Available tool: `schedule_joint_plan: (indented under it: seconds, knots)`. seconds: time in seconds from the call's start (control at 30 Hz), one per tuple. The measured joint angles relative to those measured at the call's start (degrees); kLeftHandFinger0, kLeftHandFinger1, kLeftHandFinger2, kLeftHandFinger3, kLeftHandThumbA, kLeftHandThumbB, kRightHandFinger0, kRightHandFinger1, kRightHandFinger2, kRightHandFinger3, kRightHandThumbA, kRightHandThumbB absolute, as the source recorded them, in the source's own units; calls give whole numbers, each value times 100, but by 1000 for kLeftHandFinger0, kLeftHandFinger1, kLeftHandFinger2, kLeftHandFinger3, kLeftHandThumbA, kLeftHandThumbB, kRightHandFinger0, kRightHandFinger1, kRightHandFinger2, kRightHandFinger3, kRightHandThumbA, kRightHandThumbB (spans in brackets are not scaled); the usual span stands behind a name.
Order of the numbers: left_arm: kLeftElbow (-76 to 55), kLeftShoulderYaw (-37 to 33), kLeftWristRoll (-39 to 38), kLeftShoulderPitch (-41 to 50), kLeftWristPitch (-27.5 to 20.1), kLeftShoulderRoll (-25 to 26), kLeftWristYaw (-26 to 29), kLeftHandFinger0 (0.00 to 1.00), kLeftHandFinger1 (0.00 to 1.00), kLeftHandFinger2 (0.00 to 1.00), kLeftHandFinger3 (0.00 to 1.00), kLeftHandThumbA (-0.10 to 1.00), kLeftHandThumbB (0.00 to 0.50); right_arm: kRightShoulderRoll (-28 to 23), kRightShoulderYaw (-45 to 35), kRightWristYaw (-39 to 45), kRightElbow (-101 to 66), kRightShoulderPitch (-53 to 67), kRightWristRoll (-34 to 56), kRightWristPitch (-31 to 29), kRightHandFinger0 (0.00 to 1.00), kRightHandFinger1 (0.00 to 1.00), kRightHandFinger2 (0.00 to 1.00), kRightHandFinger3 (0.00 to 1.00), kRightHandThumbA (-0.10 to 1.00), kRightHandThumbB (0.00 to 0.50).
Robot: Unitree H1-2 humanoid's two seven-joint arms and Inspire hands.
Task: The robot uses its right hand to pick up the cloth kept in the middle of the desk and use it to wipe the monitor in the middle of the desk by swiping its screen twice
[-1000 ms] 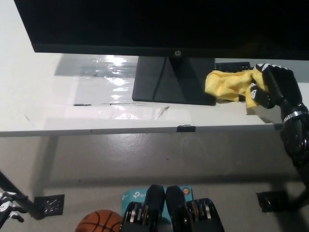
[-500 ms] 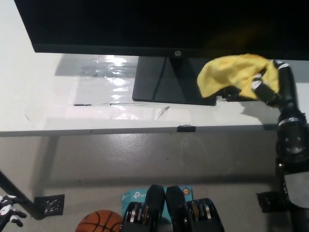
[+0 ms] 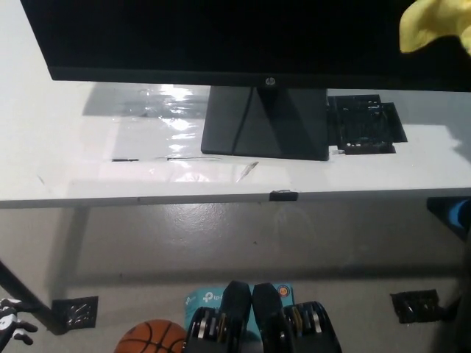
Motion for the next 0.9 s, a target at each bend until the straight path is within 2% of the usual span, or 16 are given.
schedule_joint_plan:
  seconds: [0.13,0.17,0.23,0.27,0.37,0.4,0.47,0.57,0.6,0.63,0.67,0.7,0.73,0.77,0.83,0.9]
  knots:
    - [-30,59,-7,28,5,4,-2,379,406,526,750,238,216,-223,138,-125,-8,-17,-293,101,0,0,205,35,-100,211]
    - [-46,72,-8,36,5,7,-3,380,407,528,749,236,218,-288,200,-126,-20,-23,-392,113,0,0,242,65,-100,241]
    - [-73,89,-11,44,7,11,-4,385,410,532,747,237,225,-437,395,-124,-53,-26,-597,124,0,0,271,69,-100,244]
    - [-82,95,-13,45,11,12,-5,388,410,538,757,236,219,-516,530,-120,-70,-27,-712,129,0,0,274,14,-100,249]
    - [-86,102,-14,47,17,14,-5,368,395,513,756,235,216,-621,836,-79,-77,-43,-1025,144,0,43,365,83,-100,164]
    - [-86,100,-14,47,18,13,-5,363,392,512,766,214,203,-633,956,-47,-71,-50,-1161,151,0,49,379,1,-100,119]
    - [-84,98,-14,43,21,13,-5,386,410,521,764,218,213,-624,1108,28,-30,-65,-1393,158,0,27,358,0,-100,60]
    - [-75,98,-14,44,28,13,-5,413,419,523,752,220,218,-619,1288,127,31,-89,-1670,168,0,16,339,105,-100,41]
    - [-73,97,-14,44,35,13,-5,414,419,522,750,219,218,-610,1369,169,79,-107,-1822,170,0,16,339,117,-100,40]
    - [-73,98,-14,45,40,13,-5,424,427,538,755,228,218,-599,1439,216,123,-125,-1953,172,0,4,326,137,-100,105]
    - [-73,98,-14,48,43,13,-5,428,428,540,755,231,218,-586,1513,246,182,-146,-2072,173,0,12,345,226,-100,116]
    - [-73,98,-14,48,44,13,-5,427,431,551,756,227,218,-581,1539,260,207,-160,-2117,173,0,38,337,256,-100,153]
    - [-73,96,-14,49,49,12,-5,424,431,553,759,230,226,-563,1636,304,291,-206,-2287,179,0,57,360,388,-100,178]
    - [-73,97,-14,48,51,13,-5,414,428,551,758,228,230,-546,1699,336,366,-252,-2405,181,0,63,353,242,-100,201]
    - [-73,96,-14,48,54,12,-5,407,433,569,769,231,229,-497,1822,374,550,-361,-2632,183,0,70,355,157,-100,182]
    - [-72,97,-14,49,57,13,-5,416,426,551,771,228,228,-441,1929,414,761,-481,-2862,185,0,65,348,244,-100,158]
